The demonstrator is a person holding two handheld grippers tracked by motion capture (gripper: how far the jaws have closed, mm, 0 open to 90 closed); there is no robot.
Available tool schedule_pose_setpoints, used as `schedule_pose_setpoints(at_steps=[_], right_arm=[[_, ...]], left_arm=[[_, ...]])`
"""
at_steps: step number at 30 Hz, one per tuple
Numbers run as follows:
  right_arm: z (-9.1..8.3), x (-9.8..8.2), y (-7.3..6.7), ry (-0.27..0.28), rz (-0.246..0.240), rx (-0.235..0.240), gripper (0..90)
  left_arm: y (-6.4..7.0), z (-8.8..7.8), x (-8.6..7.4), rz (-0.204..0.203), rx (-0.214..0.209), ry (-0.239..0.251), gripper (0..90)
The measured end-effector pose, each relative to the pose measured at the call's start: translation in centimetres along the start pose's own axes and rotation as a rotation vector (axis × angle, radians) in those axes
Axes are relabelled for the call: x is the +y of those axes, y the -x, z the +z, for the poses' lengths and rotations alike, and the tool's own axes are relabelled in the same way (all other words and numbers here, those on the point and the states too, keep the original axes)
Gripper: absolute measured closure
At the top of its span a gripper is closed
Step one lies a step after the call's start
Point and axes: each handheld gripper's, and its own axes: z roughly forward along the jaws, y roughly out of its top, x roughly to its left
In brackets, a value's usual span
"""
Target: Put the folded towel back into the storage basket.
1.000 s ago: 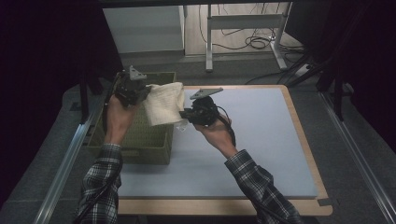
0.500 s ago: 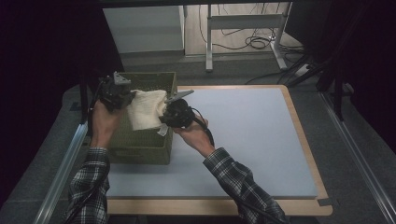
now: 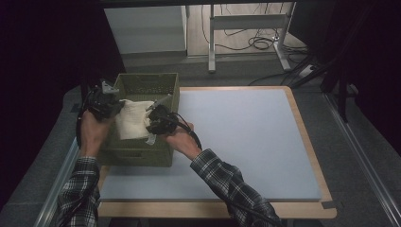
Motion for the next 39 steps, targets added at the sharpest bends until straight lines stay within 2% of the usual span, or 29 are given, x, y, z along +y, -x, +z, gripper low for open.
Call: schedule_pose_setpoints(at_steps=[2,8,15,17,22,29,31,33,35,39], right_arm=[[0.4,0.0,-0.1,-0.025,-0.003,0.003,80.4],[1.1,0.2,-0.2,-0.056,-0.018,-0.009,80.1],[1.7,0.5,-0.6,-0.085,-0.058,-0.060,79.8],[2.0,0.7,-0.8,-0.103,-0.049,-0.069,79.8],[2.8,1.0,-1.2,-0.141,-0.061,-0.088,79.9],[3.5,1.2,-1.0,-0.192,-0.068,-0.110,77.5],[3.7,1.2,-0.9,-0.201,-0.078,-0.127,70.1],[3.8,1.3,-0.9,-0.204,-0.082,-0.159,59.5],[3.6,1.4,-0.9,-0.189,-0.081,-0.173,57.7],[2.7,1.5,-0.2,-0.160,-0.065,-0.188,54.9]], left_arm=[[0.0,0.5,-0.4,0.002,-0.003,-0.011,80.5],[0.4,2.2,-0.8,0.016,-0.013,-0.035,80.5],[0.5,3.6,-0.8,0.030,-0.024,-0.056,80.5],[0.4,4.0,-0.9,0.031,-0.028,-0.063,80.5],[0.3,4.9,-1.2,0.039,-0.039,-0.084,80.3],[0.2,6.1,-1.6,0.040,-0.055,-0.109,79.4],[0.3,6.7,-1.7,0.041,-0.061,-0.128,76.6],[0.5,7.1,-1.6,0.053,-0.055,-0.144,68.5],[0.6,7.2,-1.5,0.058,-0.045,-0.143,63.4],[0.7,6.8,-1.2,0.039,-0.039,-0.118,56.0]])
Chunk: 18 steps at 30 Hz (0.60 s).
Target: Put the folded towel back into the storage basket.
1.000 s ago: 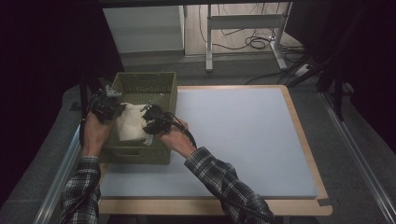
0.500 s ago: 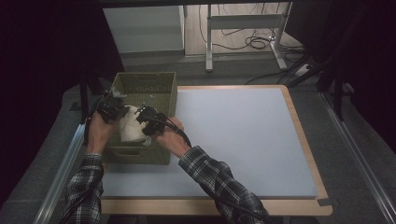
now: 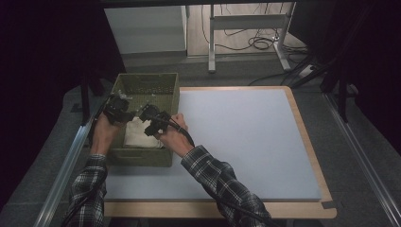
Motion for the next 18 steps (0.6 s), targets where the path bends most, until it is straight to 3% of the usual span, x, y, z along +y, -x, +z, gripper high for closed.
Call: schedule_pose_setpoints(at_steps=[6,13,18], right_arm=[[-1.0,-0.7,1.0,0.048,0.025,0.015,46.8],[-2.3,-1.7,1.4,0.104,0.026,0.014,32.8],[-3.4,-2.3,1.7,0.135,0.019,0.036,25.6]], left_arm=[[0.1,-0.6,0.3,-0.032,-0.014,0.033,46.4],[0.2,-1.1,0.4,-0.094,-0.078,0.076,32.6],[0.3,-1.5,0.5,-0.115,-0.110,0.109,23.6]])
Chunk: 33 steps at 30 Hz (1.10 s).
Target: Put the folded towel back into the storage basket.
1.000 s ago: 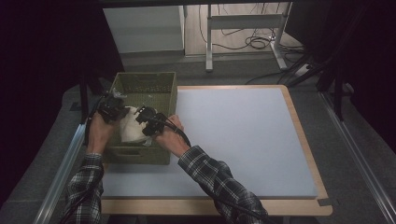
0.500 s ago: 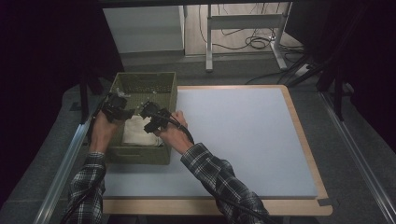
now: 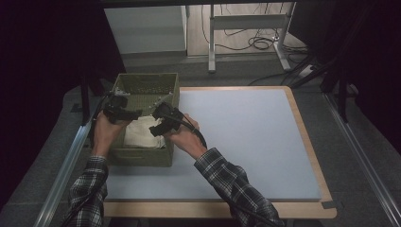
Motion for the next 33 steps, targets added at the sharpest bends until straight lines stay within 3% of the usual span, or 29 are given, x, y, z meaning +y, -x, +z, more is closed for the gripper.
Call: schedule_pose_setpoints(at_steps=[5,10,15,23,30,33], right_arm=[[-0.8,-0.6,0.4,0.021,-0.004,0.010,17.5],[-1.7,-1.2,1.0,0.049,-0.010,0.039,13.1],[-2.7,-2.1,1.6,0.068,-0.003,0.058,9.8],[-4.6,-4.1,2.9,0.085,0.030,0.100,6.8],[-6.2,-6.3,4.1,0.092,0.044,0.085,3.8],[-6.9,-7.4,4.8,0.094,0.047,0.076,3.3]], left_arm=[[0.3,-0.3,-0.2,-0.029,-0.045,0.021,17.9],[0.7,-0.7,-0.5,-0.054,-0.072,0.039,11.9],[1.1,-1.2,-0.5,-0.091,-0.127,0.066,9.2],[2.6,-2.0,-0.3,-0.075,-0.157,0.077,3.4],[4.2,-2.9,0.2,-0.076,-0.197,0.123,2.7],[4.9,-3.1,0.4,-0.054,-0.197,0.124,2.3]])
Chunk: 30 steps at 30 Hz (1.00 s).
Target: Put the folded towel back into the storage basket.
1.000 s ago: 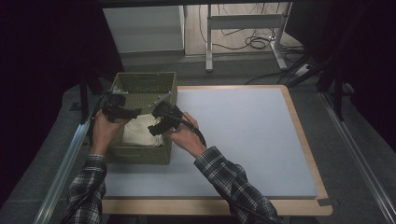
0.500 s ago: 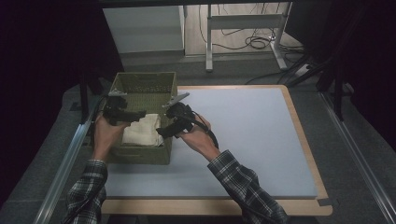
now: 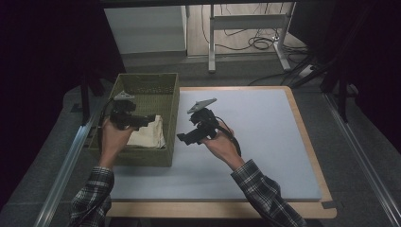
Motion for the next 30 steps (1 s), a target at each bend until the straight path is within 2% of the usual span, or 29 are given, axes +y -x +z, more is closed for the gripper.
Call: schedule_pose_setpoints(at_steps=[7,12,23,30], right_arm=[[-2.3,-2.2,1.5,0.022,0.028,-0.018,3.2],[-3.9,-3.6,2.4,0.028,0.042,-0.019,3.2],[-6.8,-6.6,4.2,0.037,0.079,-0.040,3.2],[-9.1,-8.4,5.1,0.049,0.093,-0.070,3.2]], left_arm=[[2.0,0.2,0.2,0.053,0.001,-0.007,1.7],[3.5,0.3,0.3,0.067,-0.029,0.006,2.2],[6.9,1.3,0.9,0.108,-0.071,-0.005,2.1],[8.9,2.0,1.3,0.137,-0.099,-0.019,1.9]])
